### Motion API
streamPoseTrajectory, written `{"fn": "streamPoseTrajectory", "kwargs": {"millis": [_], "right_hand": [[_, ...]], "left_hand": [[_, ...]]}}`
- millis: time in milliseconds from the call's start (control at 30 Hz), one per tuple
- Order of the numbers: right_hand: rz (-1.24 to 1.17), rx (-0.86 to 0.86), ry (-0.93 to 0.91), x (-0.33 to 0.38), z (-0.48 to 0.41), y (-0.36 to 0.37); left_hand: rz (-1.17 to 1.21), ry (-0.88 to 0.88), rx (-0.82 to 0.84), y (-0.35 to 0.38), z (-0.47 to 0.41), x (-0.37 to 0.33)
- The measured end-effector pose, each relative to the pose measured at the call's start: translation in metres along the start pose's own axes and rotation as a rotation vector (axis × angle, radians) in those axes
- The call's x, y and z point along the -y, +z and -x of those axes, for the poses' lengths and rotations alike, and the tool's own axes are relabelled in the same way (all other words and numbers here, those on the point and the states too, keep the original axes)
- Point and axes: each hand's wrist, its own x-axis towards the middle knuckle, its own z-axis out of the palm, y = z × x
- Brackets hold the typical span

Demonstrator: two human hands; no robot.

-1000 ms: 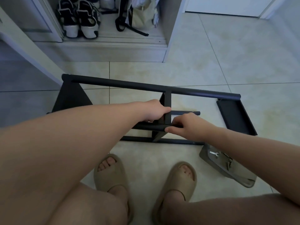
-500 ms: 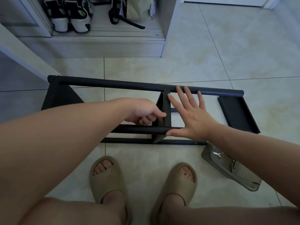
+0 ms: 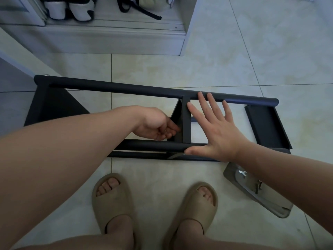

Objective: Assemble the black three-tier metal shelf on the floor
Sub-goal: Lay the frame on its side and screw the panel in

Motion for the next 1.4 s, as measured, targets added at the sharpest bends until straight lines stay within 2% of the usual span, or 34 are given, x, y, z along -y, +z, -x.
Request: {"fn": "streamPoseTrajectory", "kwargs": {"millis": [267, 533, 933, 1167, 1400], "right_hand": [[-0.005, -0.006, 0.002, 0.001, 0.002, 0.001], [-0.016, -0.022, 0.0, 0.001, 0.002, 0.001], [-0.029, -0.032, -0.02, 0.0, 0.001, 0.003], [-0.035, -0.038, -0.018, 0.001, 0.002, 0.003], [-0.036, -0.034, -0.006, 0.004, 0.001, 0.0]], "left_hand": [[0.068, 0.089, 0.012, -0.017, 0.008, 0.007], [-0.173, 0.158, -0.019, -0.007, 0.001, 0.007], [-0.368, 0.121, 0.189, -0.011, -0.029, -0.009], [-0.321, 0.088, 0.303, -0.015, -0.034, -0.015], [-0.303, 0.108, 0.309, -0.013, -0.029, -0.016]]}}
